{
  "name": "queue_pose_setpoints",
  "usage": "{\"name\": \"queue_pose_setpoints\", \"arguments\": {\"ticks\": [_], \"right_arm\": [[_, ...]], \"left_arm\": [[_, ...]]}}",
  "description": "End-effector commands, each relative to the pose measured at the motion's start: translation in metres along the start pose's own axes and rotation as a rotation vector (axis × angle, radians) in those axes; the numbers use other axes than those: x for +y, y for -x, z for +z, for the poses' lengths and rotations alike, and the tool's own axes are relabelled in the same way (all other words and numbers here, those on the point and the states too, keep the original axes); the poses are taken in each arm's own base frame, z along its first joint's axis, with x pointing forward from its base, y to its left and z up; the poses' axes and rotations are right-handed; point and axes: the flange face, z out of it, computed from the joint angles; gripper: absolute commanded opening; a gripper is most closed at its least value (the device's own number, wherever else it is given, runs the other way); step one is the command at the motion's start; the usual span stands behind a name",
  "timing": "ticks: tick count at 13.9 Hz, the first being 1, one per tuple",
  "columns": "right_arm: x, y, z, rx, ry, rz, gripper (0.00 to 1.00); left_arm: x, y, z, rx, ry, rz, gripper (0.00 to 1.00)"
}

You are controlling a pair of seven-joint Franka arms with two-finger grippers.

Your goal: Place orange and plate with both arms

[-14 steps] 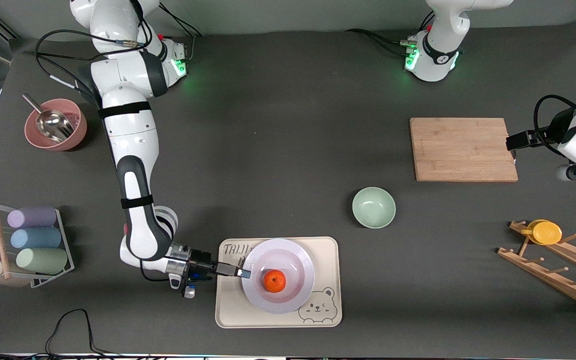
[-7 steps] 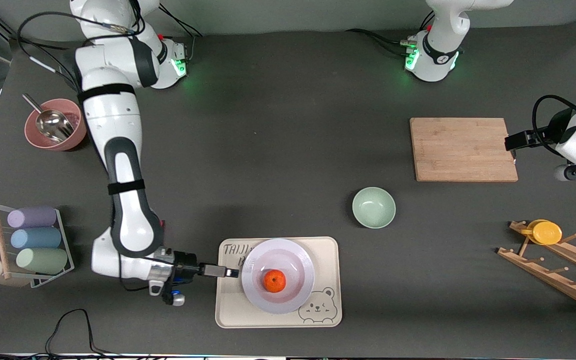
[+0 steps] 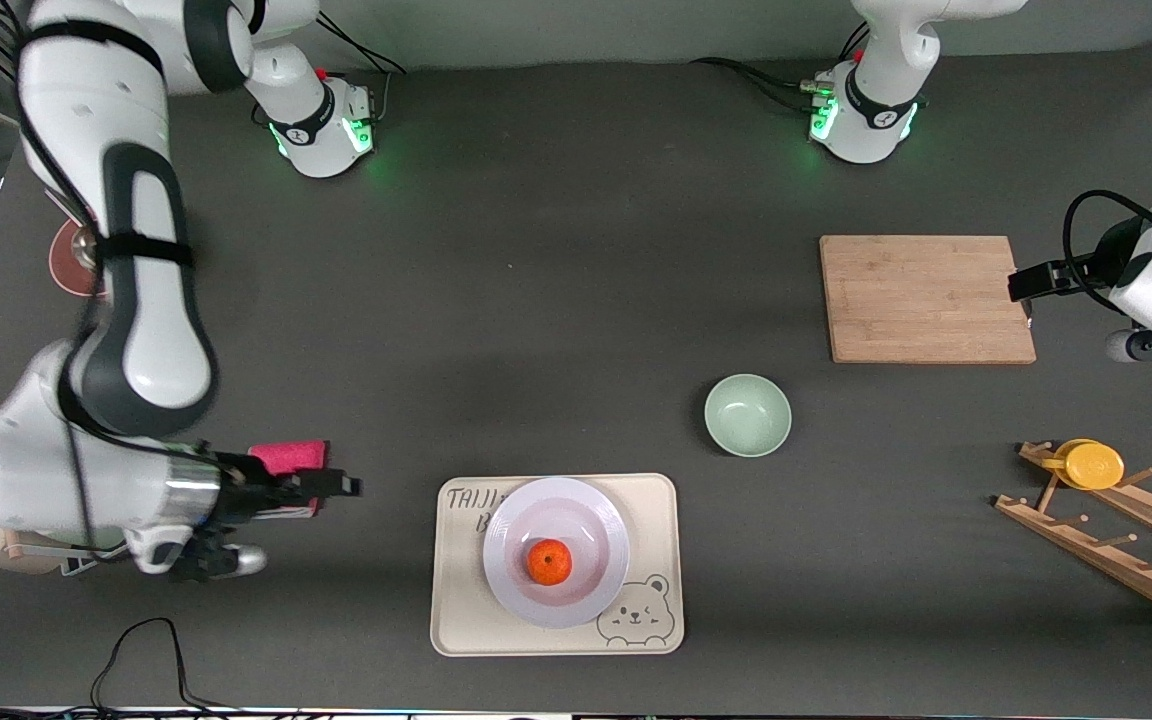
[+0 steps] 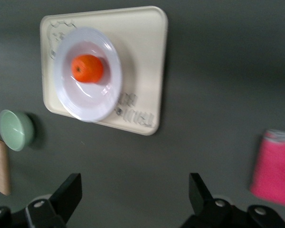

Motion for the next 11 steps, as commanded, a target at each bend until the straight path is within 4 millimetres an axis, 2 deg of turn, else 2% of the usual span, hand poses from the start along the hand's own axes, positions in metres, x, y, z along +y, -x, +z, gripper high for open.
{"name": "queue_pose_setpoints", "arguments": {"ticks": [1,4,6,8,11], "right_arm": [[0.002,0.064,-0.062,-0.033,0.098,0.020,1.00],[0.004,0.115,-0.120,-0.048,0.149,0.041,1.00],[-0.003,0.138,-0.143,-0.051,0.228,0.045,1.00],[-0.012,0.151,-0.157,-0.046,0.316,0.039,1.00],[-0.005,0.160,-0.168,-0.061,0.387,0.056,1.00]], "left_arm": [[0.002,-0.001,-0.005,-0.004,-0.016,-0.002,1.00],[0.001,0.000,-0.005,-0.004,-0.016,-0.002,1.00],[0.001,0.002,-0.007,0.002,-0.013,-0.003,1.00],[0.001,0.008,-0.012,0.018,-0.007,-0.003,1.00],[0.014,0.017,-0.017,0.040,-0.003,-0.009,1.00]]}}
